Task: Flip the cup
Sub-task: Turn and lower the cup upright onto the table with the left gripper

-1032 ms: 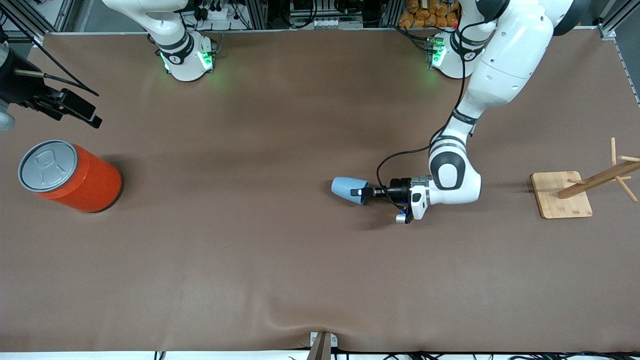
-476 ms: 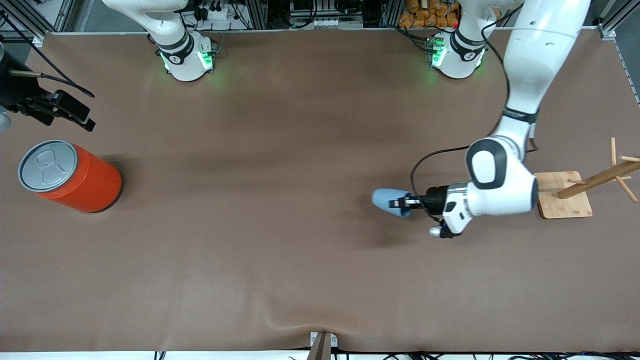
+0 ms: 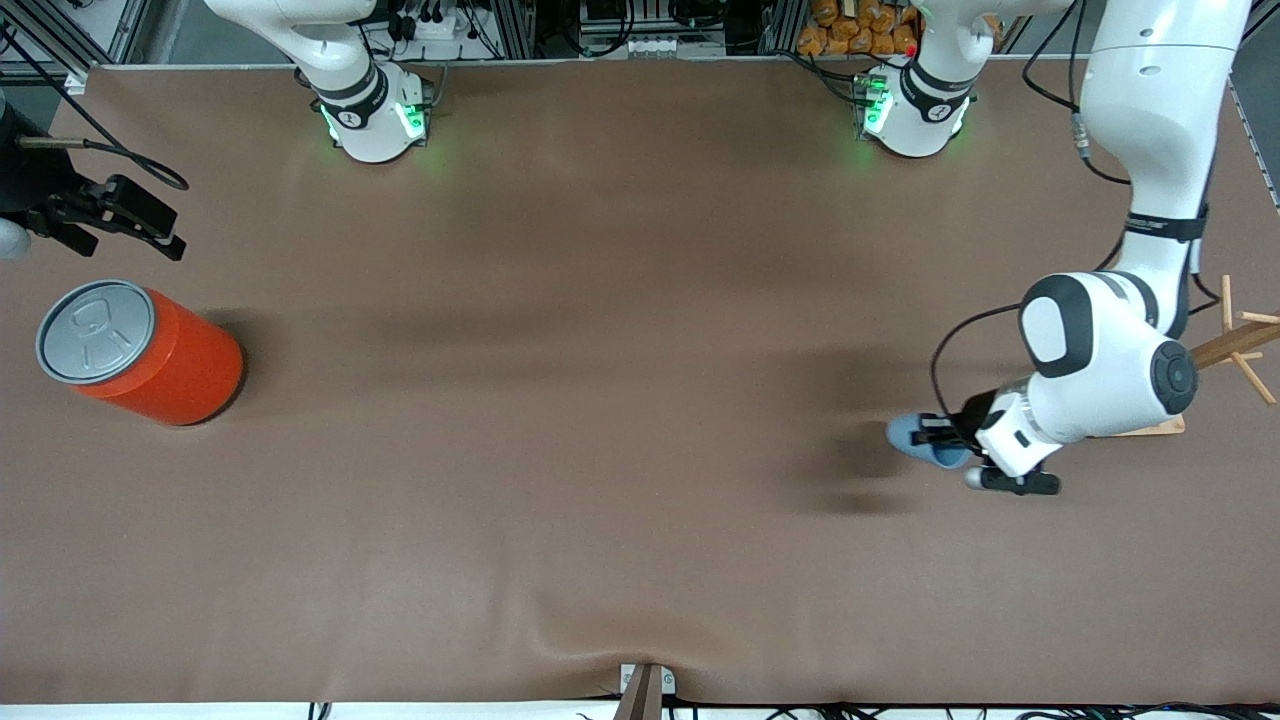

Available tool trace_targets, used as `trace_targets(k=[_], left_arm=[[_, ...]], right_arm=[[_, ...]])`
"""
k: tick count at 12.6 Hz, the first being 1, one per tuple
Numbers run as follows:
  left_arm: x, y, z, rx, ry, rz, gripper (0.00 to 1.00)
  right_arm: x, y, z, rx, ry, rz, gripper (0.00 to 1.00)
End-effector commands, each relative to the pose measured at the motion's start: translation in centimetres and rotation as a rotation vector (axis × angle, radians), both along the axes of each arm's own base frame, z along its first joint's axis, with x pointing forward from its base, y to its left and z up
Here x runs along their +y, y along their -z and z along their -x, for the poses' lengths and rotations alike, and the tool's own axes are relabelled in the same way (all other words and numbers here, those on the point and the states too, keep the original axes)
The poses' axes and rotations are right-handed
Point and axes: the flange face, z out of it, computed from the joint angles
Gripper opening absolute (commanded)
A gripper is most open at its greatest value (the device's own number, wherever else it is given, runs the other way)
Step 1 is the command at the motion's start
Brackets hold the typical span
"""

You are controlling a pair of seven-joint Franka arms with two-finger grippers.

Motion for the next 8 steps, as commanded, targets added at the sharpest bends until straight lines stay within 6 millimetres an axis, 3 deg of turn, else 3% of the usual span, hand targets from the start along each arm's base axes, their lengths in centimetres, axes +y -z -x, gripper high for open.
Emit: trace_targets(k=[1, 5, 8], left_arm=[[1.6, 1.2, 1.4, -0.077, 0.005, -0.085, 0.0], [2.8, 0.3, 1.6, -0.134, -0.012, -0.168, 0.0], [2.7, 0.8, 2.5, -0.182, 0.01, -0.222, 0.0]], right_arm=[[-0.2, -0.2, -0.1, -0.004, -0.03, 0.013, 1.0], [-0.2, -0.1, 0.0, 0.001, -0.053, 0.014, 1.0], [-0.4, -0.1, 0.0, 0.001, -0.048, 0.012, 1.0]])
